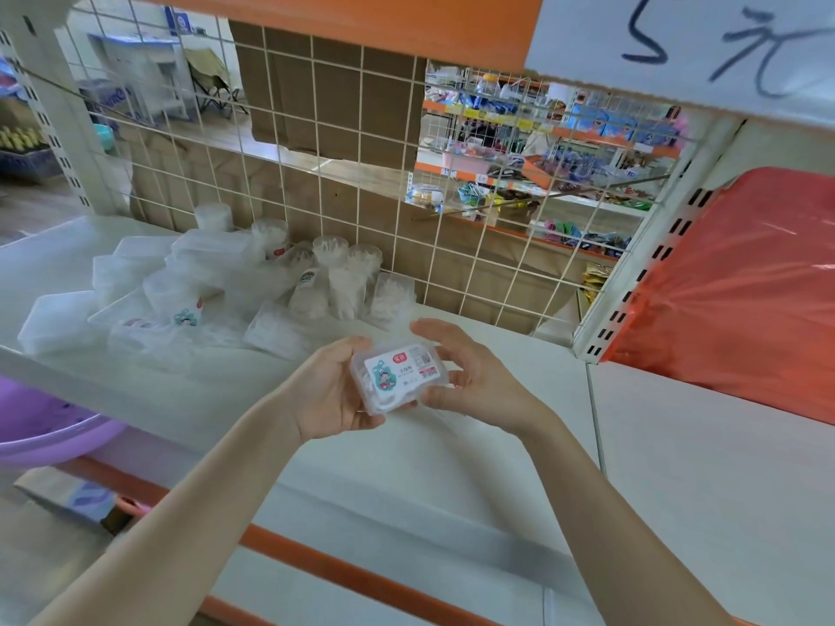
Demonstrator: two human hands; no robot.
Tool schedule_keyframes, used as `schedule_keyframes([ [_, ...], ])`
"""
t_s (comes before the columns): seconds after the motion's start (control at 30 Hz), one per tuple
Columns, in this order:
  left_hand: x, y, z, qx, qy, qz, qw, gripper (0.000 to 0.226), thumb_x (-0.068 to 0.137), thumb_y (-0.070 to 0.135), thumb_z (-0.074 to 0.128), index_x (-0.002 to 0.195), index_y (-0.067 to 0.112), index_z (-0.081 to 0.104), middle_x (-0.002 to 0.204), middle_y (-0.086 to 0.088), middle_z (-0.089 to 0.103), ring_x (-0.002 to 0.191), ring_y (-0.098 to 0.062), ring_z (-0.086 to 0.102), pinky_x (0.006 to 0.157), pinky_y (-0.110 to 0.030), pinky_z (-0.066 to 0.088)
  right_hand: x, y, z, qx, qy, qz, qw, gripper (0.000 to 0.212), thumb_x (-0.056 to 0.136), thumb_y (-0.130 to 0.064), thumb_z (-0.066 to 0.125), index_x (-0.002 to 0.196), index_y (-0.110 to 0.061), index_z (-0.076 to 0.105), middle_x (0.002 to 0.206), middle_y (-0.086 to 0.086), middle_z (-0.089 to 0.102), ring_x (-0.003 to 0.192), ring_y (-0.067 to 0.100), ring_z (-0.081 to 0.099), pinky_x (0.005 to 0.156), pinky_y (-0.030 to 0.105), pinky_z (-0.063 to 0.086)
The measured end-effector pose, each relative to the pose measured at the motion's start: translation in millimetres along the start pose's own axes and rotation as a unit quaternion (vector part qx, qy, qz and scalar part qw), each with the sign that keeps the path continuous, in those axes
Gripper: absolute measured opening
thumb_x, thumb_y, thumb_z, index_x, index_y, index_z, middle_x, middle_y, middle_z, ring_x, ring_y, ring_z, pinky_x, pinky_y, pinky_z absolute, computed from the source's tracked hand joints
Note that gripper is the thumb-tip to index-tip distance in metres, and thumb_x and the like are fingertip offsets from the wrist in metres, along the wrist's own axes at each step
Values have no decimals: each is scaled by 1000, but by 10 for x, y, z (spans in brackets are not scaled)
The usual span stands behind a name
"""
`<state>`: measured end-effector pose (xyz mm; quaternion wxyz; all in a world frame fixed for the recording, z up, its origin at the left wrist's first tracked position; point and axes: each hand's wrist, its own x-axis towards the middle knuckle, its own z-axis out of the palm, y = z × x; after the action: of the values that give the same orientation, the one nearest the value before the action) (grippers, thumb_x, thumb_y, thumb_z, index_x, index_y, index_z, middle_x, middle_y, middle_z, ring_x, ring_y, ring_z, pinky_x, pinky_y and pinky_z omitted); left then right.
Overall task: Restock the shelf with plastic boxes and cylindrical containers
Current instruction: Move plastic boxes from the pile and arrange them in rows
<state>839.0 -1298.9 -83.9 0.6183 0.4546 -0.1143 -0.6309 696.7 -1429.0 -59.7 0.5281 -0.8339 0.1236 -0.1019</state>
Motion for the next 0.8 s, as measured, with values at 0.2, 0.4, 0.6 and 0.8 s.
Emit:
schedule_keyframes([
  [0.2,10,2,23,6,11,-12,1000,45,93,40,31,102,8,60,83,-15,71,69,-27,70,40,-20,46,-15,-14,-3,-18,1,6,1000,63,64,-24,69,120,-38,44,129,-8,50,117,12,48,92,30,47],
  [0.4,36,-28,6,33,30,1,999,50,94,46,31,97,8,63,79,-12,71,62,-22,68,37,-19,45,2,62,-20,-38,9,-2,999,64,71,-4,76,120,-33,47,113,-12,54,106,1,50,84,19,45],
  [0.6,116,-7,-19,115,111,91,983,34,94,38,41,116,18,57,102,-6,67,83,-17,64,64,-32,51,-1,157,9,-86,86,-2,993,63,66,-15,81,121,-29,54,105,-26,51,89,-22,47,73,0,37],
  [0.8,35,-92,-166,649,126,255,706,88,58,40,75,136,22,38,130,11,42,119,-8,41,91,-20,34,10,227,62,-181,94,1,979,60,68,-22,80,123,-21,56,109,-17,51,91,-2,50,75,2,35],
])
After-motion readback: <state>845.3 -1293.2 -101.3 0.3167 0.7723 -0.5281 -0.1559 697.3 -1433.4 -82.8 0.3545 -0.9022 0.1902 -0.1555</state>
